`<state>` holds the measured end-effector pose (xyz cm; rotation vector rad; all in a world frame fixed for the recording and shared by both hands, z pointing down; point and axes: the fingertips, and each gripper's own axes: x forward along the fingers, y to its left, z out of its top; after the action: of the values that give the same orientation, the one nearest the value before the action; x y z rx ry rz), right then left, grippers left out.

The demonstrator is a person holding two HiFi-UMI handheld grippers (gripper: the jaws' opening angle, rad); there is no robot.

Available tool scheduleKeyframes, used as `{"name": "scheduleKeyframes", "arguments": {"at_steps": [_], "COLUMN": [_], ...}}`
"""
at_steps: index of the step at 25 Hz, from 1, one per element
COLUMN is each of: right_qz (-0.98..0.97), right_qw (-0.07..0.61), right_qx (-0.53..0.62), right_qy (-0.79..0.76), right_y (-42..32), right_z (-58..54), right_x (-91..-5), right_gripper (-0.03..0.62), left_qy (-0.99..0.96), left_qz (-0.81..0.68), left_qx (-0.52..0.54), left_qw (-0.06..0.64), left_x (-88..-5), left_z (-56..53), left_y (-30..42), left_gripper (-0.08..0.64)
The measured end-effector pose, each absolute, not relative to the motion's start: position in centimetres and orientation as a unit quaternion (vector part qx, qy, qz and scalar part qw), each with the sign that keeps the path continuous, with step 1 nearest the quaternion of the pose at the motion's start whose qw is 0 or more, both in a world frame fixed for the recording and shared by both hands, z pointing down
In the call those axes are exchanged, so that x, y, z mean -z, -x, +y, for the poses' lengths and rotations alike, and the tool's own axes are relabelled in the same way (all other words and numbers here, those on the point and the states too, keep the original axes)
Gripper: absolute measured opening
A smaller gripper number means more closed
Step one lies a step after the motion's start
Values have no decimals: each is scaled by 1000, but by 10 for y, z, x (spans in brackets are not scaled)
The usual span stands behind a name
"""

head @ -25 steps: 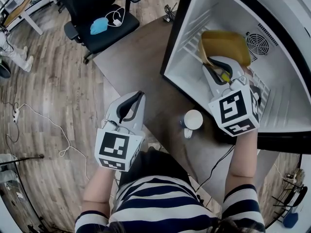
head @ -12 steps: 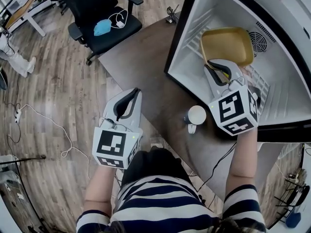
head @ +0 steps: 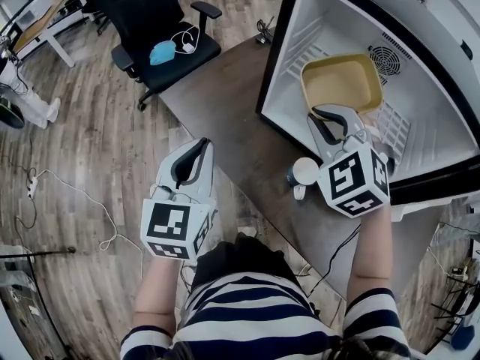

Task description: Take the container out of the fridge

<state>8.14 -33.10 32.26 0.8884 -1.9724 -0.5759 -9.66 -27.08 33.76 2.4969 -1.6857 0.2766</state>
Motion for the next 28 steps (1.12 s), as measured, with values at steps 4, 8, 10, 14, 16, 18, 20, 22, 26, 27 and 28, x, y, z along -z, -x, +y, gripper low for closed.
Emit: {"name": "scheduleKeyframes", "arguments": {"at_steps": [4, 8, 10, 14, 16, 18, 20, 22, 26, 27, 28], "right_qz": [-797, -798, -798, -798, -798, -797, -797, -798, -802, -802, -803], "right_qw": [432, 431, 431, 432, 433, 434, 437, 437, 437, 437, 436], "right_qx": [227, 224, 223, 218, 214, 210, 205, 200, 190, 188, 185], "right_qy": [-356, -357, -357, -359, -362, -363, -363, -363, -361, -361, -360], "right_y": [-77, -73, -72, -69, -69, -69, -68, -66, -62, -61, -59], "right_z": [-312, -294, -286, -270, -263, -257, -250, -244, -231, -228, -225], "right_x": [-323, -325, -325, -326, -328, -330, -334, -338, -345, -347, -349], "right_gripper": [28, 28, 28, 28, 28, 28, 28, 28, 28, 28, 28], "left_qy": [-825, -829, -832, -836, -838, -841, -842, -843, -845, -846, -846], "left_qz": [-556, -550, -546, -540, -536, -533, -530, -529, -525, -524, -522], "left_qx": [-90, -91, -90, -90, -90, -90, -92, -94, -95, -96, -97], "left_qw": [53, 47, 46, 42, 41, 40, 39, 39, 39, 40, 40], "left_x": [-332, -329, -327, -325, -325, -325, -325, -325, -325, -325, -327], "left_z": [-261, -254, -251, -244, -241, -239, -236, -234, -231, -229, -228], "left_y": [98, 97, 95, 93, 93, 92, 93, 94, 96, 96, 96], "left_gripper": [0, 0, 0, 0, 0, 0, 0, 0, 0, 0, 0]}}
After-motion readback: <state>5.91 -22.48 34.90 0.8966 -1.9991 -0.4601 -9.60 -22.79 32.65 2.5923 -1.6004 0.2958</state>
